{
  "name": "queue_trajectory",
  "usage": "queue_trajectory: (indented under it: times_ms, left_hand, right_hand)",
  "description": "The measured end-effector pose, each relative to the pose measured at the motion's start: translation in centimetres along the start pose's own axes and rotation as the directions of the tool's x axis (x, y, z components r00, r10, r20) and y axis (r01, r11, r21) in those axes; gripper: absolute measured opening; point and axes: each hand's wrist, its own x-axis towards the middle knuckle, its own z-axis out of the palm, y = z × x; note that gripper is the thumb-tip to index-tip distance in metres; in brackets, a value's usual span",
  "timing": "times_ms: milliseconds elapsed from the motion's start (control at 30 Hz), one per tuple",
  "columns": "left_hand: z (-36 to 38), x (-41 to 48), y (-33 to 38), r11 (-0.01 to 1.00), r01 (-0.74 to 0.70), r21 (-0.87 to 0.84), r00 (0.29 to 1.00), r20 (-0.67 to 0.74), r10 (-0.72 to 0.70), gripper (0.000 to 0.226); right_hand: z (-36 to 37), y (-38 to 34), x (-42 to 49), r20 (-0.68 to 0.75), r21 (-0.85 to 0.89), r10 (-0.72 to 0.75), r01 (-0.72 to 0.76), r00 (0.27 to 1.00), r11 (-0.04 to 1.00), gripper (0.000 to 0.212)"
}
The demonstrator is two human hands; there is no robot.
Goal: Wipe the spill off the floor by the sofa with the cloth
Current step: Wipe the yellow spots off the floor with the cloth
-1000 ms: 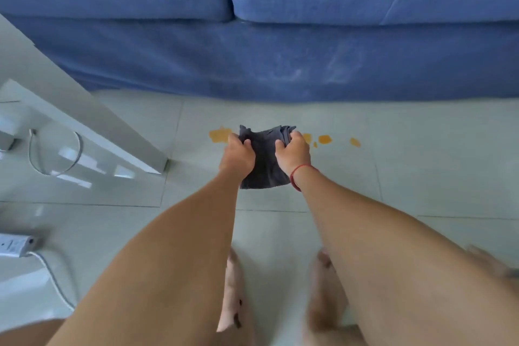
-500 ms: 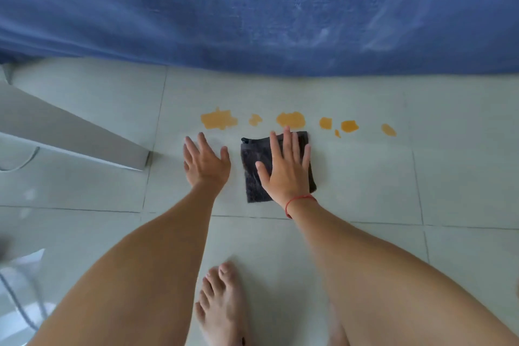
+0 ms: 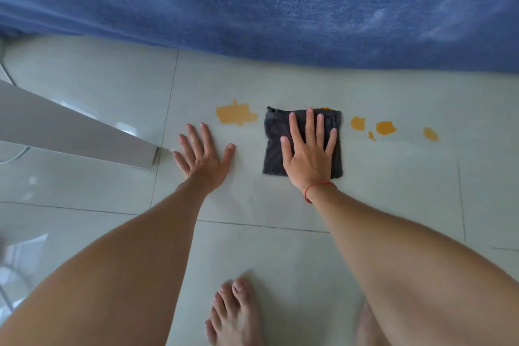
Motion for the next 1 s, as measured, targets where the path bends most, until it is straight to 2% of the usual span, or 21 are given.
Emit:
queue_trajectory:
  times_ms: [100,267,500,600,767,1000]
  left_hand:
    - [-0.2,0.1,-0.1,1.000,-0.004,-0.001,0.999,0.045,0.004,0.080]
    - [-0.7,0.3,-0.1,1.000,-0.002,-0.004,0.995,0.095,0.002,0.080]
    - [-1.1,-0.1,0.2,1.000,0.003,-0.016,0.994,0.108,-0.001,0.081]
    - [-1.0,-0.2,0.1,0.999,0.011,-0.037,0.996,0.089,-0.007,0.081]
    - [-0.6,0.1,-0.2,0.999,-0.002,-0.032,0.997,0.071,0.004,0.081]
    - [-0.8,0.4,-0.3,1.000,-0.019,-0.014,0.995,0.097,0.020,0.081]
  right_hand:
    - [0.8,-2.5,1.6,0.027,-0.013,0.013,-0.012,1.000,1.000,0.059]
    - [1.1,-4.1,1.1,0.016,-0.027,-0.083,0.083,0.996,0.996,0.068]
    - [0.4,0.9,-4.4,0.034,-0.025,-0.213,0.214,0.976,0.977,0.049]
    - [-0.2,3.5,-4.2,0.053,-0.059,-0.176,0.179,0.983,0.982,0.050]
    - [0.1,1.0,-0.5,0.035,-0.048,-0.015,0.017,0.999,0.999,0.052]
    - [0.9,-4.2,5.1,0.047,-0.010,-0.009,0.010,0.999,1.000,0.059]
